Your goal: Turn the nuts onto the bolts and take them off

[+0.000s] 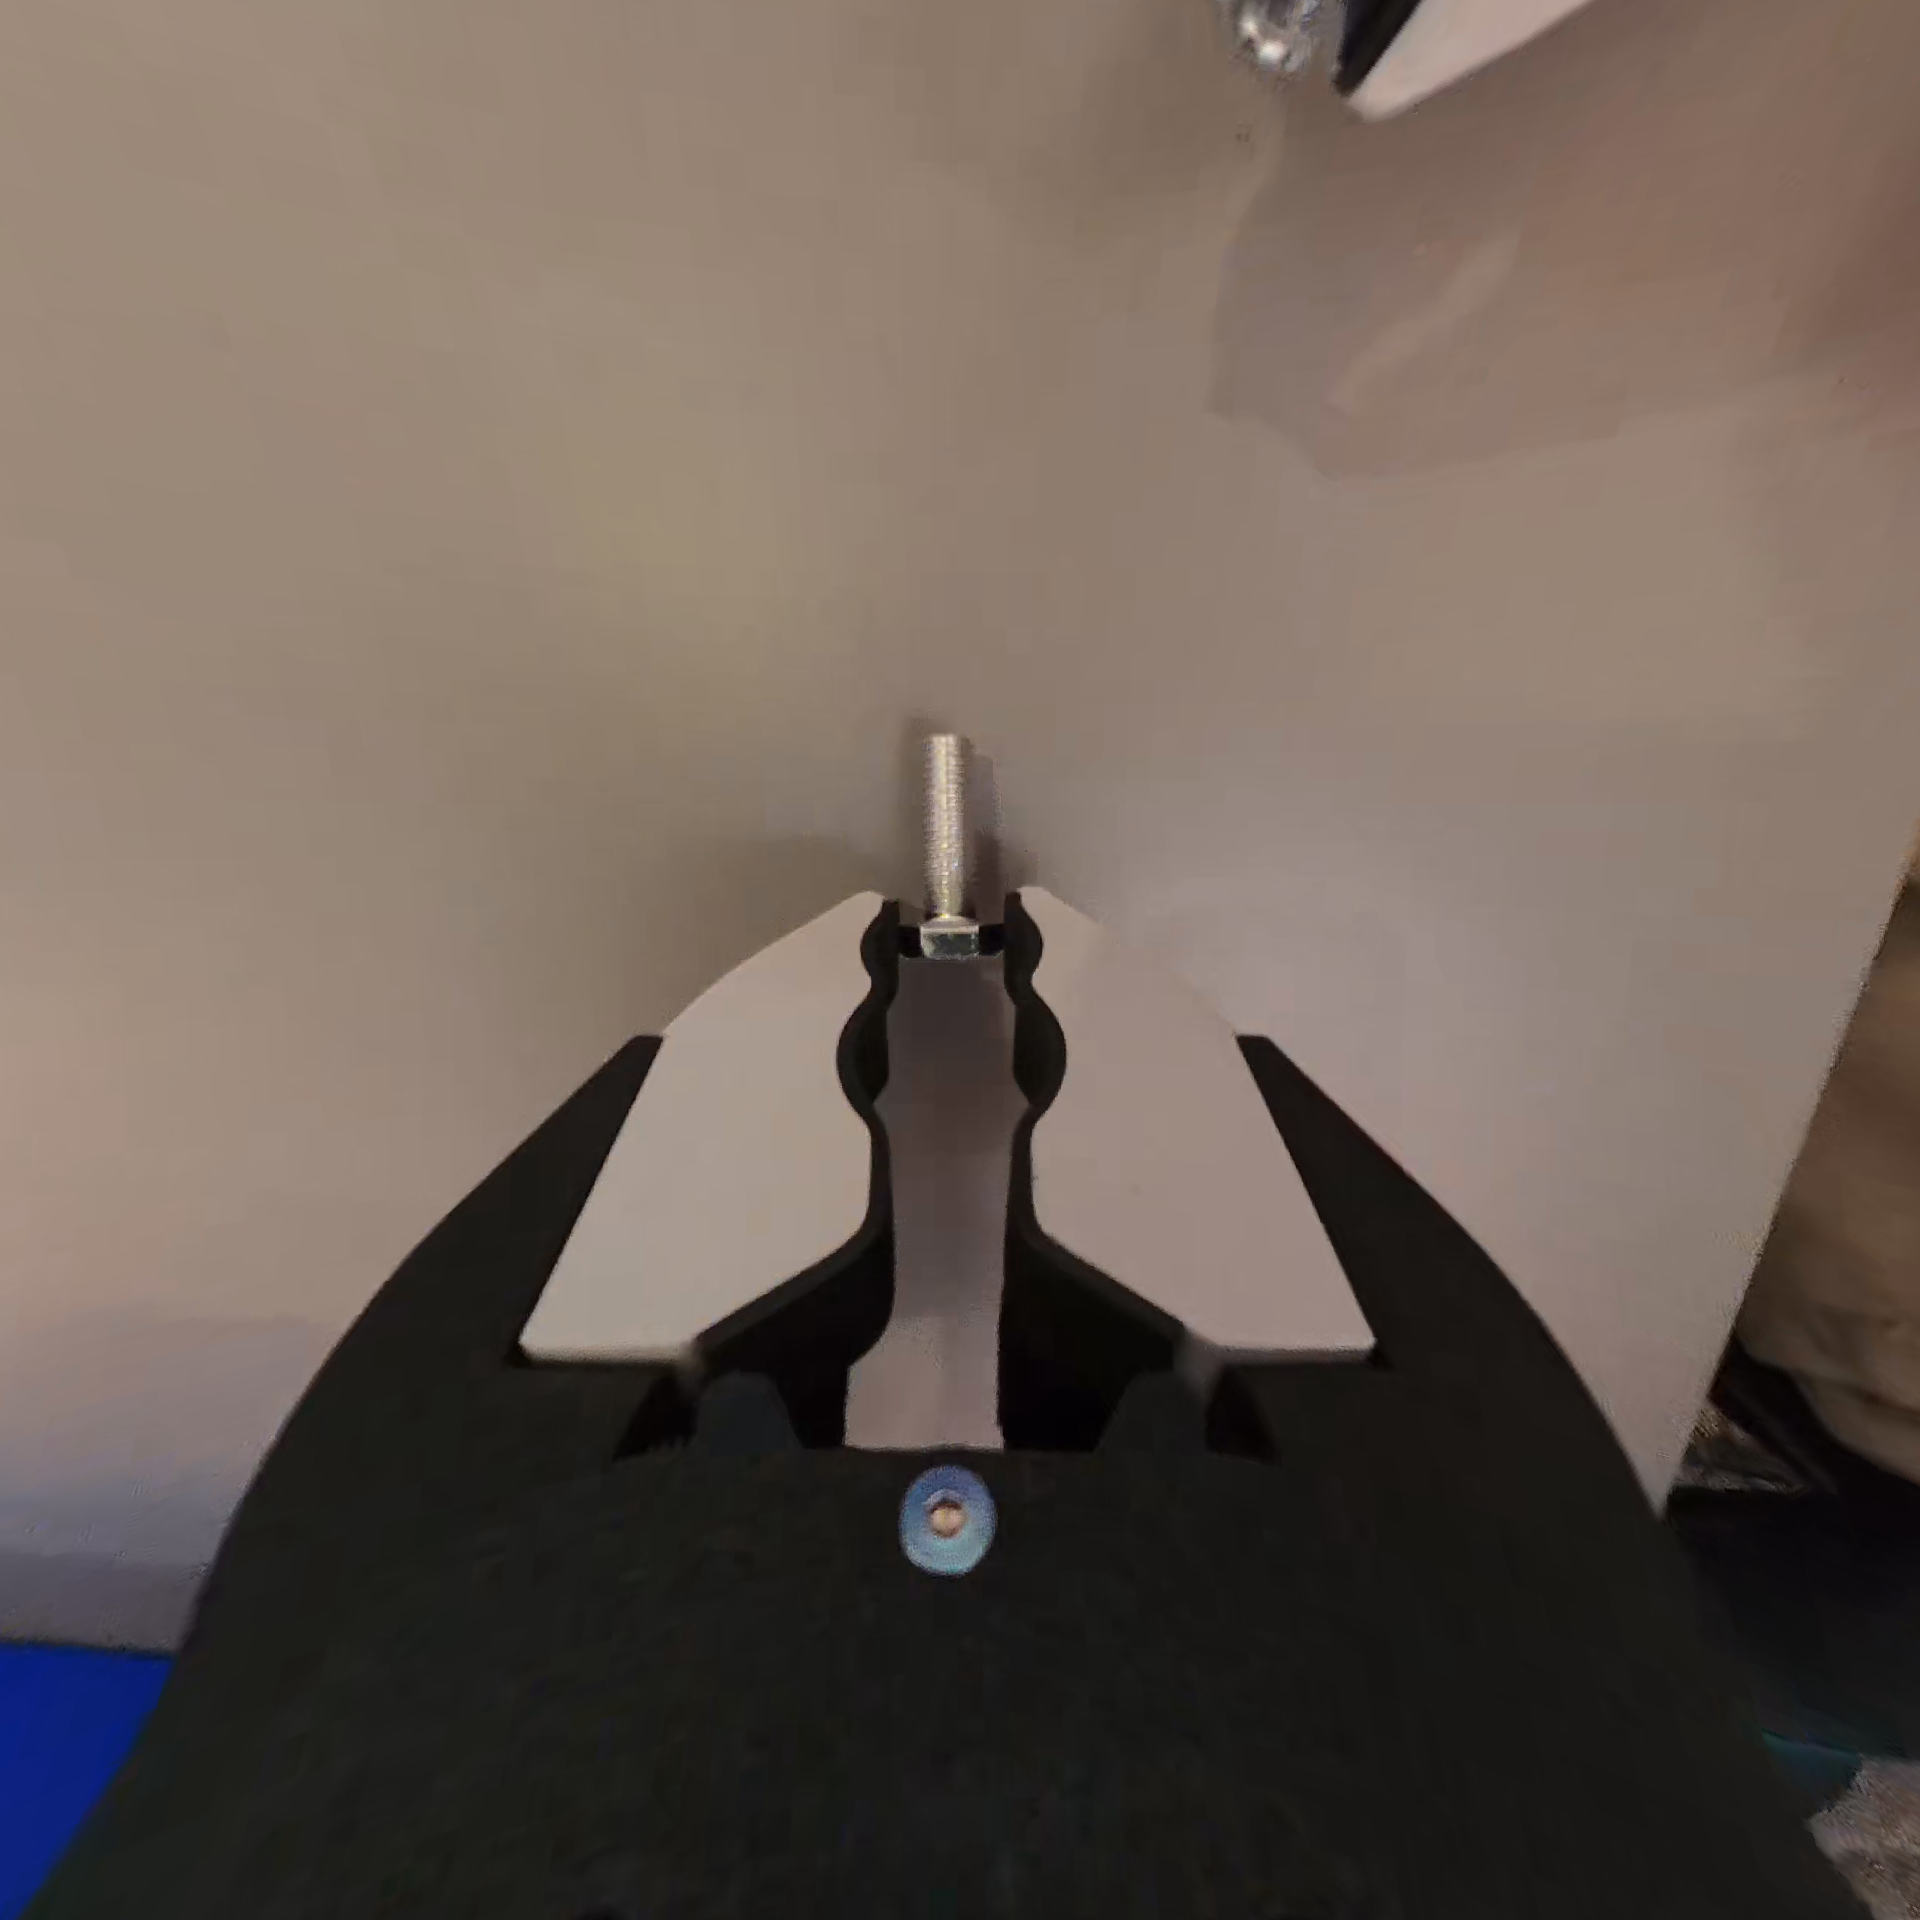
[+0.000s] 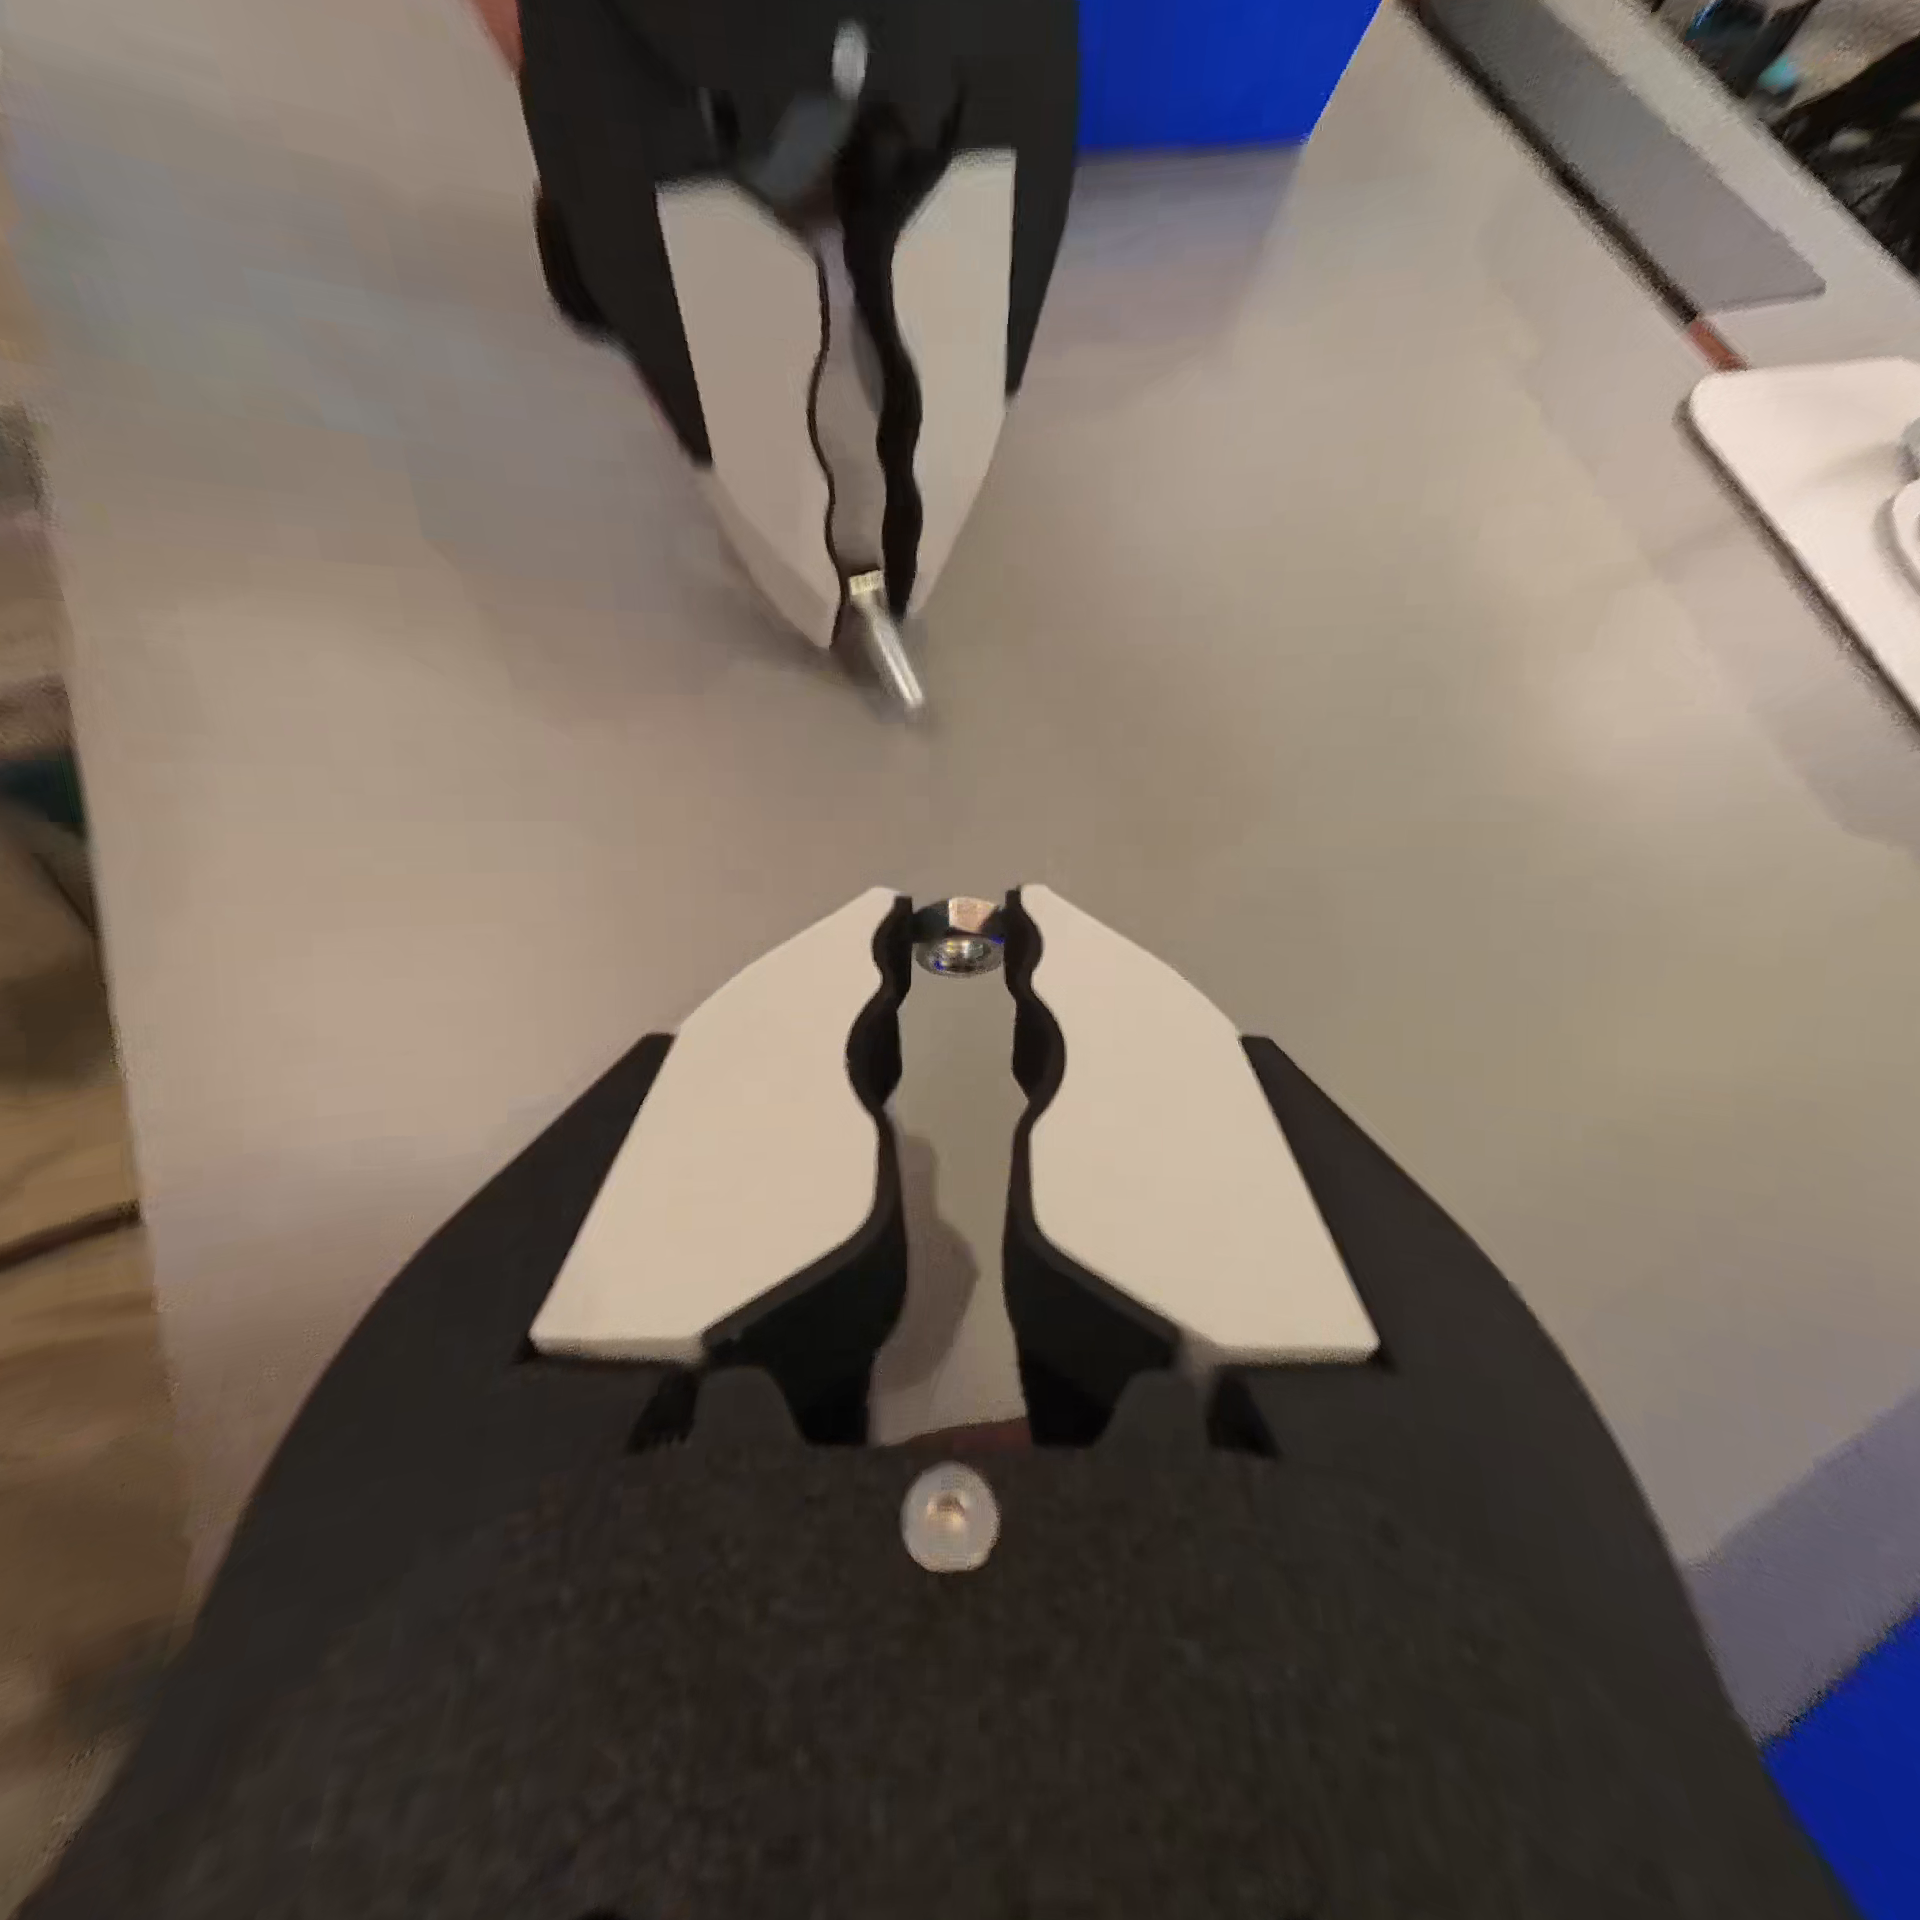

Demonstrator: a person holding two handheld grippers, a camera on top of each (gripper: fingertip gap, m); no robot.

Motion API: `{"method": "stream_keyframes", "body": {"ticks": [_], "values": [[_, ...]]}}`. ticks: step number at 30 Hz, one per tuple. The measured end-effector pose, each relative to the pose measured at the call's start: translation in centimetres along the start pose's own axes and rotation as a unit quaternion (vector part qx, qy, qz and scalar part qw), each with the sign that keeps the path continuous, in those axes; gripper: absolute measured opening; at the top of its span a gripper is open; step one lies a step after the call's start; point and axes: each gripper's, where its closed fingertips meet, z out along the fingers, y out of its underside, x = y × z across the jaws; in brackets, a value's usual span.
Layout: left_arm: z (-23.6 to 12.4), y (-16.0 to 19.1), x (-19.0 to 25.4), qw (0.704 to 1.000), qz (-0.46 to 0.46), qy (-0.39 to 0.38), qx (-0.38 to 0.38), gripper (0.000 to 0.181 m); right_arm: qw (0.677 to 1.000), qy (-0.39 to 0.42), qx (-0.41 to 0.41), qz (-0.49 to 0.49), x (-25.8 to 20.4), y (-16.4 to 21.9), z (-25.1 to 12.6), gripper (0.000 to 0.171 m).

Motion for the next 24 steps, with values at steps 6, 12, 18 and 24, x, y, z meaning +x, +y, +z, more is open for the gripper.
{"method": "stream_keyframes", "body": {"ticks": [6,12,18,24], "values": [[0.5,0.1,0.5,1.000,0.005,0.009,-0.010,0.019,0.989,-0.032,-0.123,-0.069,0.2,3.6,1.1,0.017],[0.5,0.1,0.4,1.000,-0.011,0.003,0.015,0.019,0.980,-0.062,-0.161,-0.100,0.7,4.1,1.4,0.017],[0.5,0.2,1.0,0.998,-0.024,0.013,0.049,0.034,0.981,-0.079,-0.156,-0.085,0.5,4.7,1.3,0.017],[0.3,0.5,0.7,0.998,-0.033,0.006,0.062,0.036,0.981,-0.067,-0.160,-0.086,0.7,4.8,1.3,0.017]]}}
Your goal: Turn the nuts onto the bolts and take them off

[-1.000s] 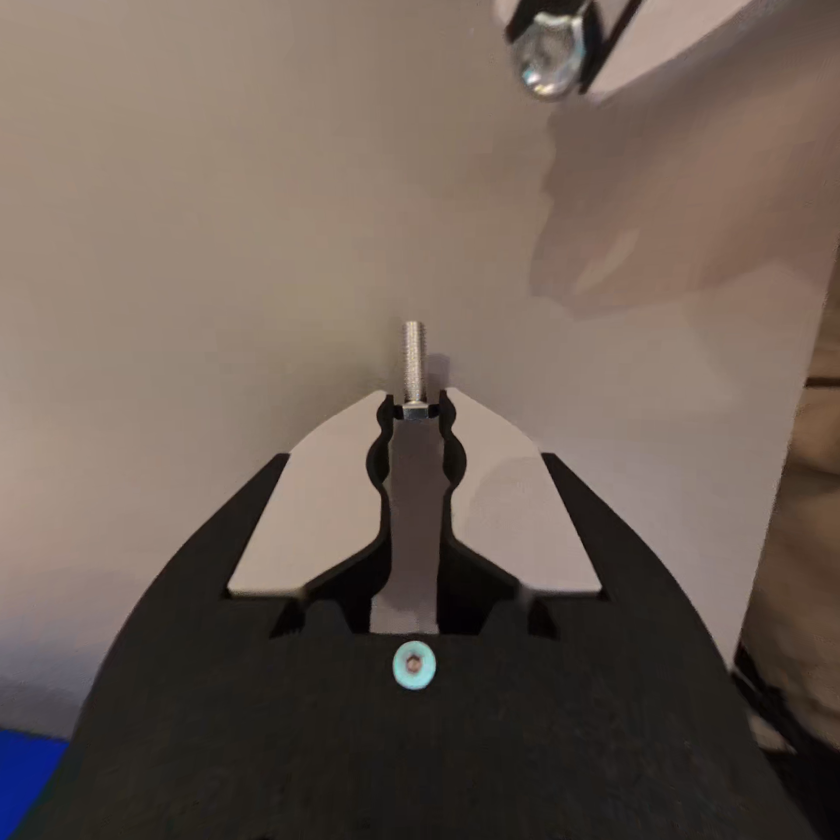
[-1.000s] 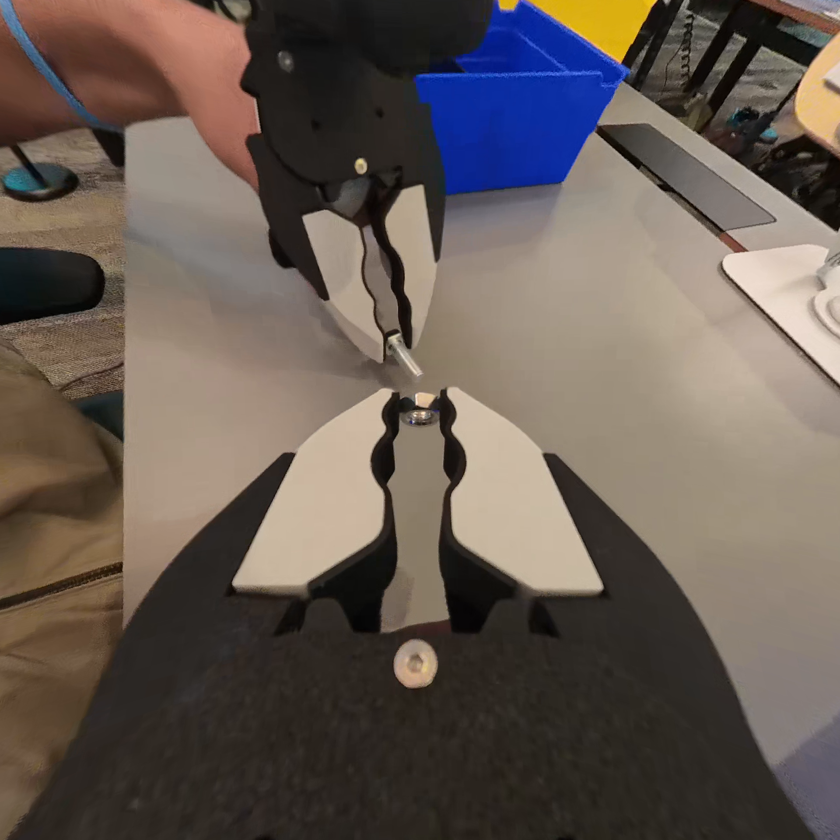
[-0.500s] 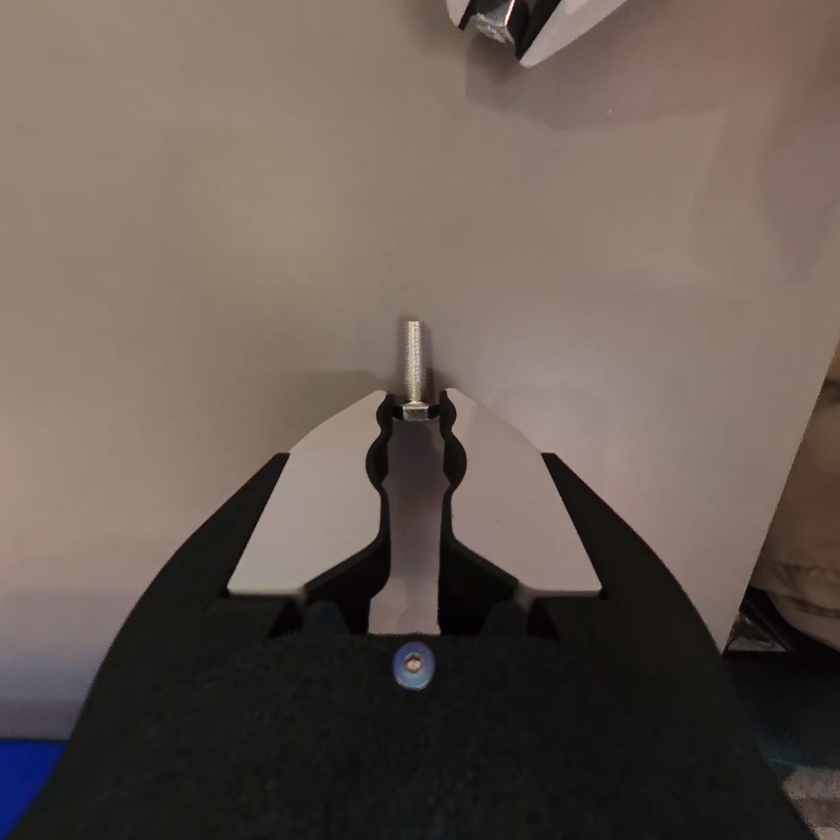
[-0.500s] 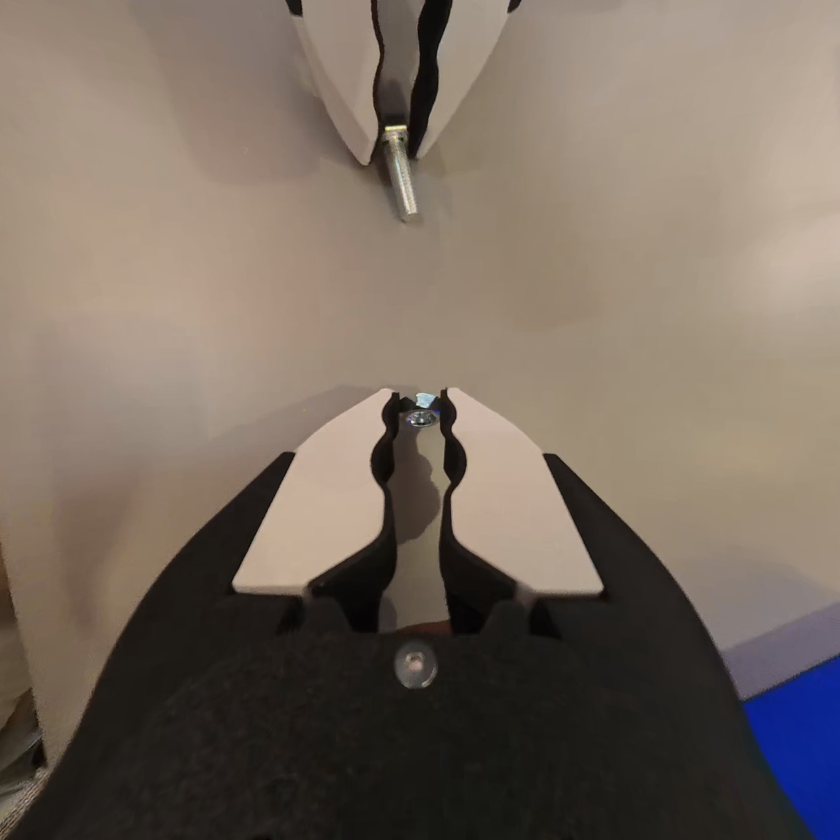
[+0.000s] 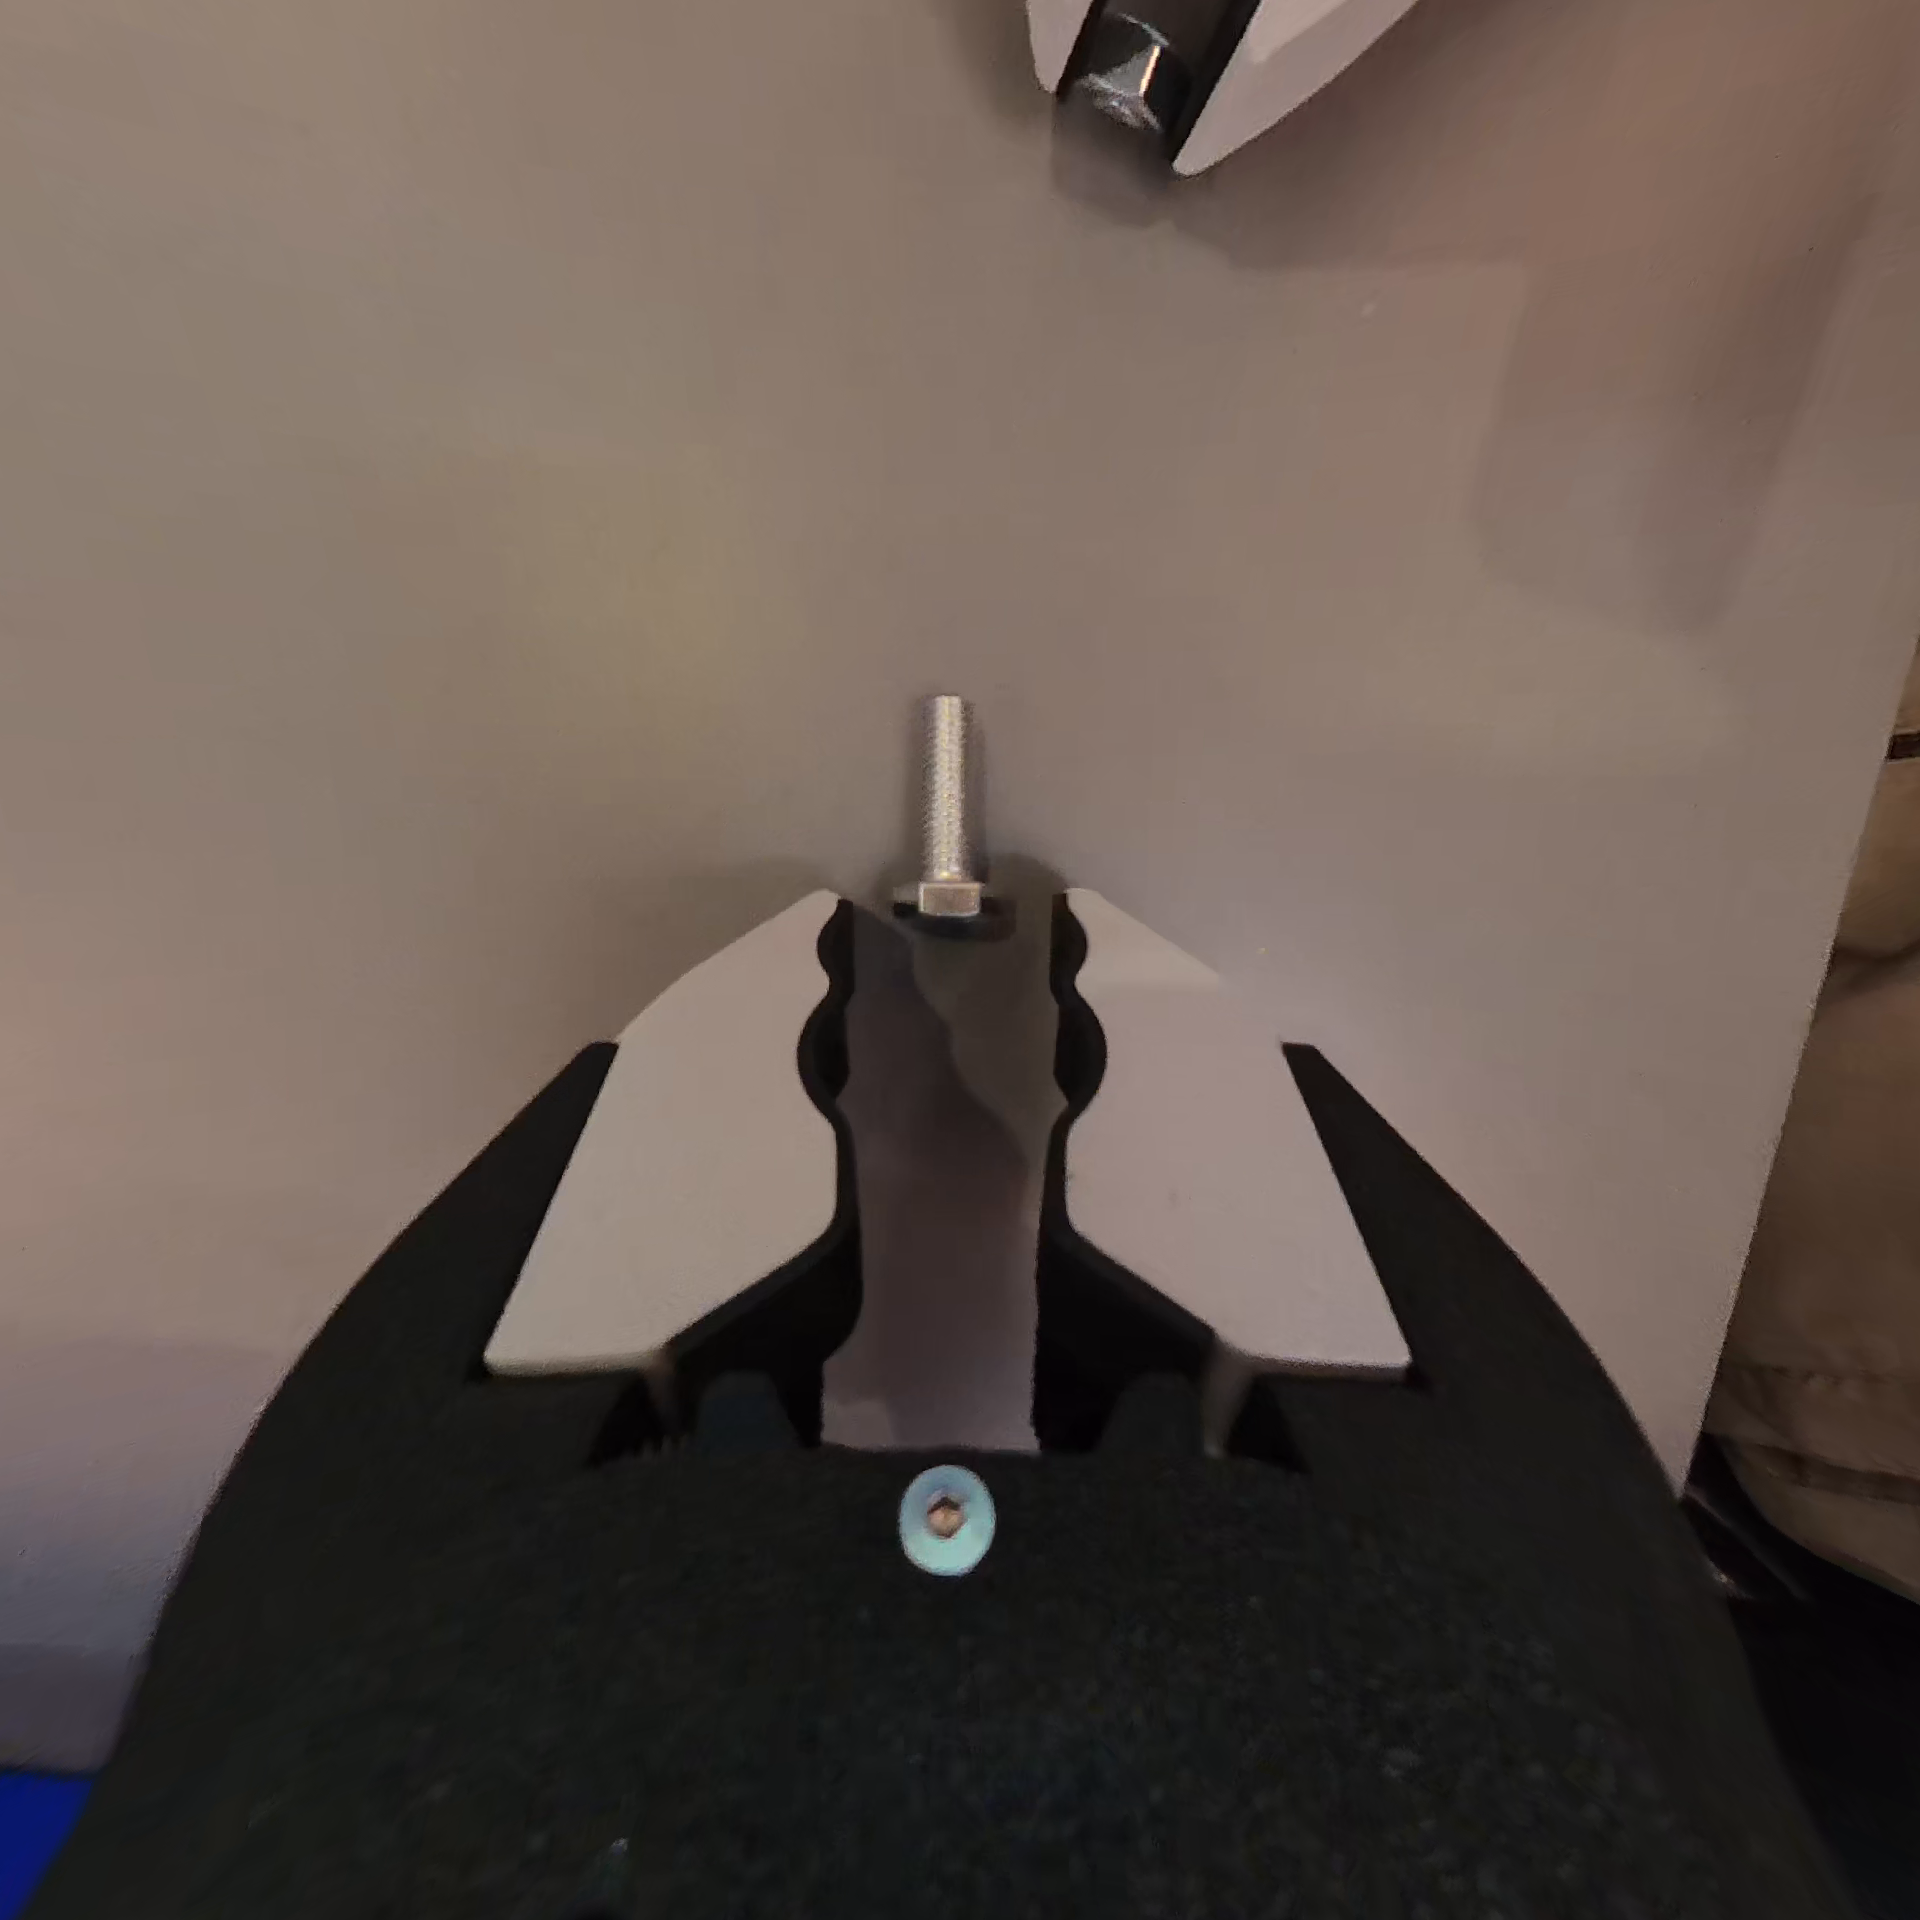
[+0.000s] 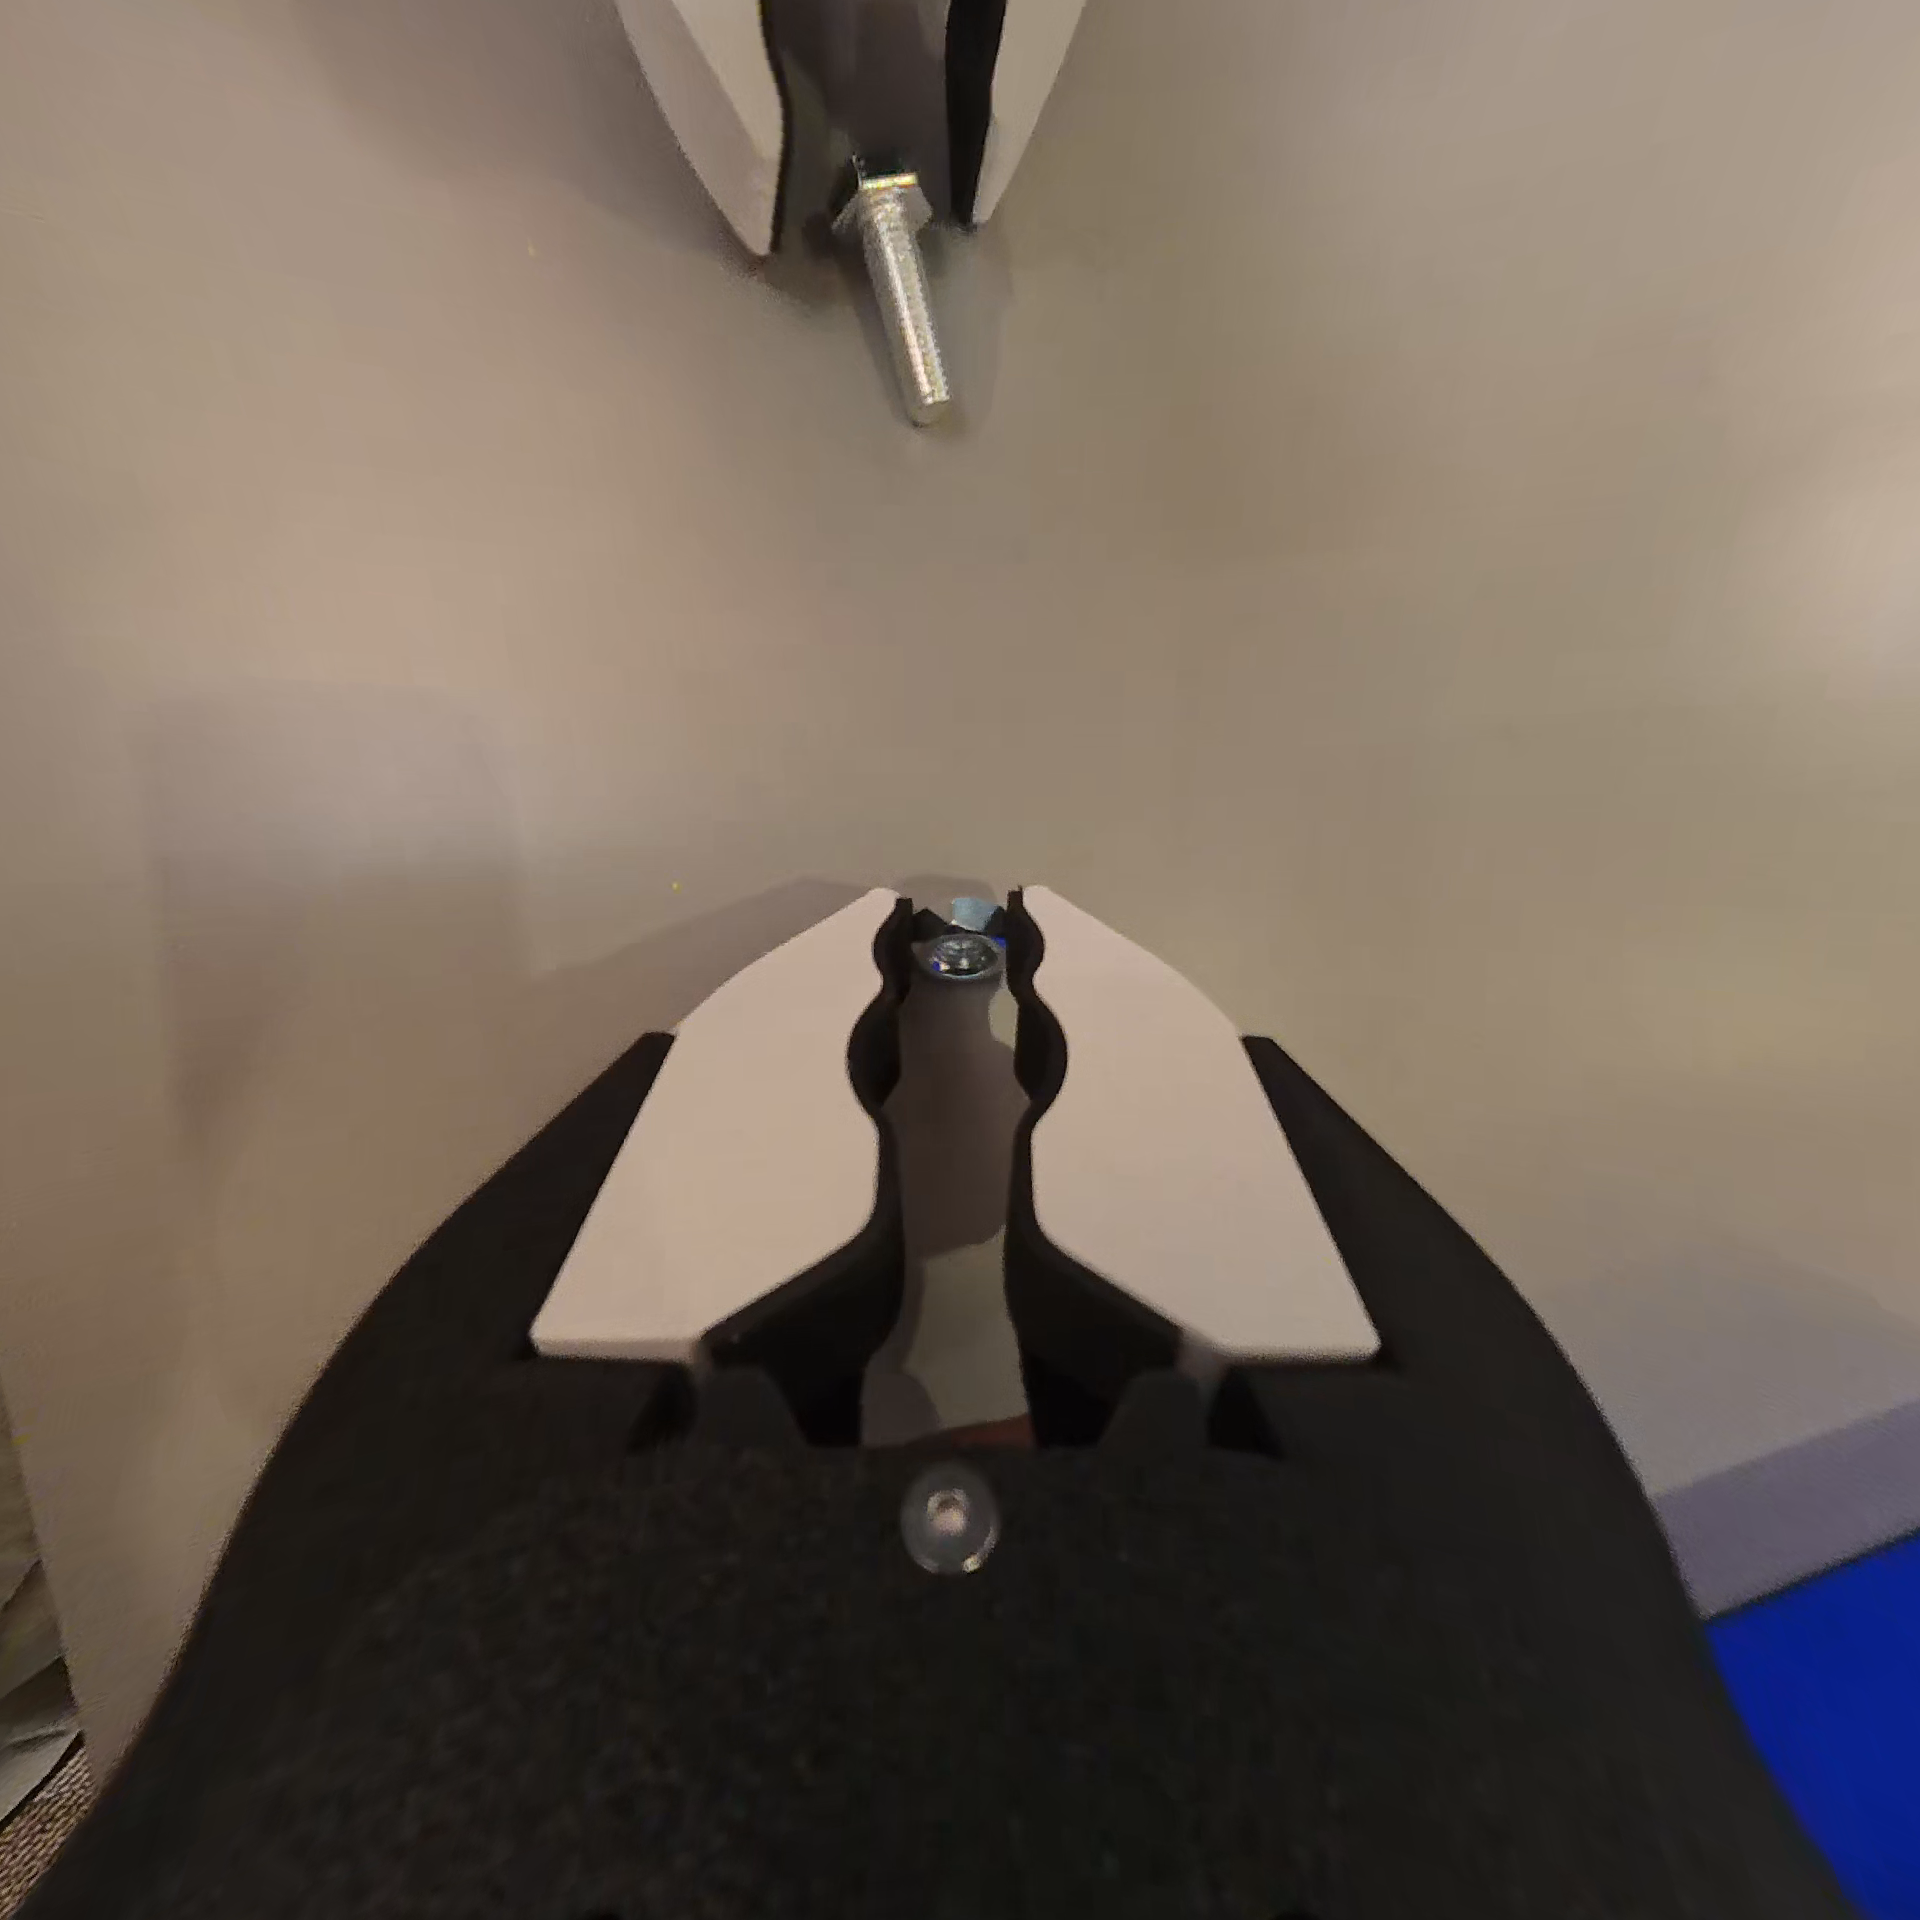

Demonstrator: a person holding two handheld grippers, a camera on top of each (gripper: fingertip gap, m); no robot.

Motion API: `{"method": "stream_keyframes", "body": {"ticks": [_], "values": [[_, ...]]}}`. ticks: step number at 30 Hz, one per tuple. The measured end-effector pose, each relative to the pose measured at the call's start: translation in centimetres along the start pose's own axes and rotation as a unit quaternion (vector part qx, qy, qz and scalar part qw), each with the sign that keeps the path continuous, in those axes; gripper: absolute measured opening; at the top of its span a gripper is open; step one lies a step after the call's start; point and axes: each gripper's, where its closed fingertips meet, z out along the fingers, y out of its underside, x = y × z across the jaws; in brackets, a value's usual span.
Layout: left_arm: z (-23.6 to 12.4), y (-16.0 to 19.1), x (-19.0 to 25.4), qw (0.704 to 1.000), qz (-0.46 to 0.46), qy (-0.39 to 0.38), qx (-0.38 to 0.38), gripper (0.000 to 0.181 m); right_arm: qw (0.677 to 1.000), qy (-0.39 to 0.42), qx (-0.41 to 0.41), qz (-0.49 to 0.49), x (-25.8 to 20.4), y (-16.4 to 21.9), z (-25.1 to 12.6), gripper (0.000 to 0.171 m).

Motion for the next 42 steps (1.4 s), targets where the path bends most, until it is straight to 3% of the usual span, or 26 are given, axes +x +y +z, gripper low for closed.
{"method": "stream_keyframes", "body": {"ticks": [5,13,17,20,22,24,26,28,30,33,42], "values": [[0.1,-0.1,-0.4,1.000,0.019,-0.020,-0.002,0.019,1.000,0.007,-0.004,-0.005,0.0,0.0,0.0,0.017],[0.3,-1.0,0.5,0.996,0.071,-0.050,0.035,0.018,1.000,-0.001,-0.007,-0.008,-0.1,0.3,-0.3,0.017],[-2.3,-3.6,2.0,0.981,0.046,-0.066,0.175,0.018,1.000,-0.011,0.001,-0.019,-0.3,-0.4,-0.9,0.017],[-5.6,-5.5,3.0,0.945,-0.010,-0.070,0.320,0.018,0.995,-0.028,0.094,-0.009,-0.6,-3.3,-2.1,0.017],[-7.2,-6.1,3.4,0.914,-0.051,-0.059,0.398,0.018,0.978,-0.046,0.204,0.017,-1.0,-6.6,-4.1,0.017],[-8.5,-6.9,4.0,0.882,-0.080,-0.033,0.464,0.018,0.940,-0.052,0.335,0.046,-0.8,-10.1,-7.3,0.017],[-9.5,-7.8,4.8,0.851,-0.096,0.000,0.516,0.018,0.871,-0.087,0.477,0.079,-0.9,-13.2,-11.4,0.017],[-10.6,-8.8,5.9,0.820,-0.098,0.040,0.563,0.018,0.805,-0.137,0.567,0.107,-1.4,-14.8,-14.0,0.017],[-11.5,-9.7,6.7,0.799,-0.097,0.064,0.590,0.018,0.773,-0.176,0.597,0.122,-2.0,-15.7,-14.3,0.017],[-11.5,-10.7,8.0,0.802,-0.072,0.073,0.588,0.018,0.749,-0.205,0.616,0.132,-2.6,-16.4,-14.2,0.017],[-12.9,-10.6,8.5,0.787,-0.069,0.083,0.608,0.018,0.737,-0.234,0.621,0.125,-3.3,-16.2,-15.4,0.017]]}}
